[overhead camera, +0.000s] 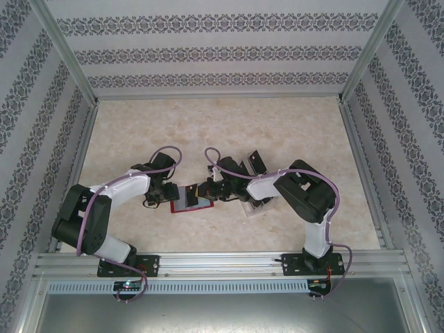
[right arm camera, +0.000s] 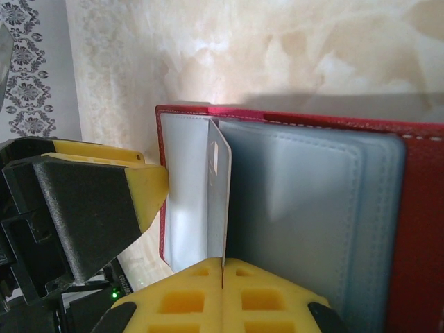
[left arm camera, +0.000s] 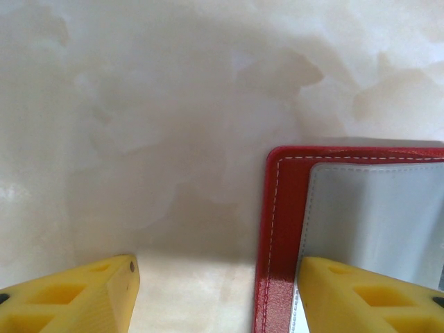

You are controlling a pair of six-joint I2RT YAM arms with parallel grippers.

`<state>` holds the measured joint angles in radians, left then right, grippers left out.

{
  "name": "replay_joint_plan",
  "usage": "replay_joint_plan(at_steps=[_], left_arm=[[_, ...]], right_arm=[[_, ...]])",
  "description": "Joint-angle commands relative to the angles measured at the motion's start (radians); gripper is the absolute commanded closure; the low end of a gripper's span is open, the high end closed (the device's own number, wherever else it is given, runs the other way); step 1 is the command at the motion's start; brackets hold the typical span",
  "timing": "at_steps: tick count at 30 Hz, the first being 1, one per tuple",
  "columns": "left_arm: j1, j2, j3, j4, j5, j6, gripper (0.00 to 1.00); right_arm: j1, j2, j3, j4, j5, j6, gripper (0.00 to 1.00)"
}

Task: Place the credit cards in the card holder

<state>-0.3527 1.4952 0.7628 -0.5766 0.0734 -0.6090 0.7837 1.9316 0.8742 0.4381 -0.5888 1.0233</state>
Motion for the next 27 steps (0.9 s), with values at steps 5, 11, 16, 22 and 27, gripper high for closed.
replay_joint_plan(at_steps=[5,11,16,22,27], left_arm=[[-0.010,0.024,-0.016,0.029,-0.001,0.014,0.36],[-0.010,0.012,-0.002,0.004,-0.023,0.015,0.36],[-0.010,0.009,0.017,-0.020,-0.044,0.022,0.36],[-0.010,0.009,0.015,-0.014,-0.032,0.017,0.36],[-0.009,0.005,0.012,-0.013,-0.024,0.017,0.36]], right_arm=[[0.020,0.010,-0.008,-0.029,-0.001,-0.011,1.00],[0.025,0.005,-0.009,-0.045,-0.003,-0.023,1.00],[0.024,-0.011,-0.027,-0.055,-0.002,-0.035,1.00],[0.023,-0.002,-0.018,-0.057,0.004,-0.032,1.00],[0.025,0.000,-0.002,-0.052,0.039,-0.016,1.00]])
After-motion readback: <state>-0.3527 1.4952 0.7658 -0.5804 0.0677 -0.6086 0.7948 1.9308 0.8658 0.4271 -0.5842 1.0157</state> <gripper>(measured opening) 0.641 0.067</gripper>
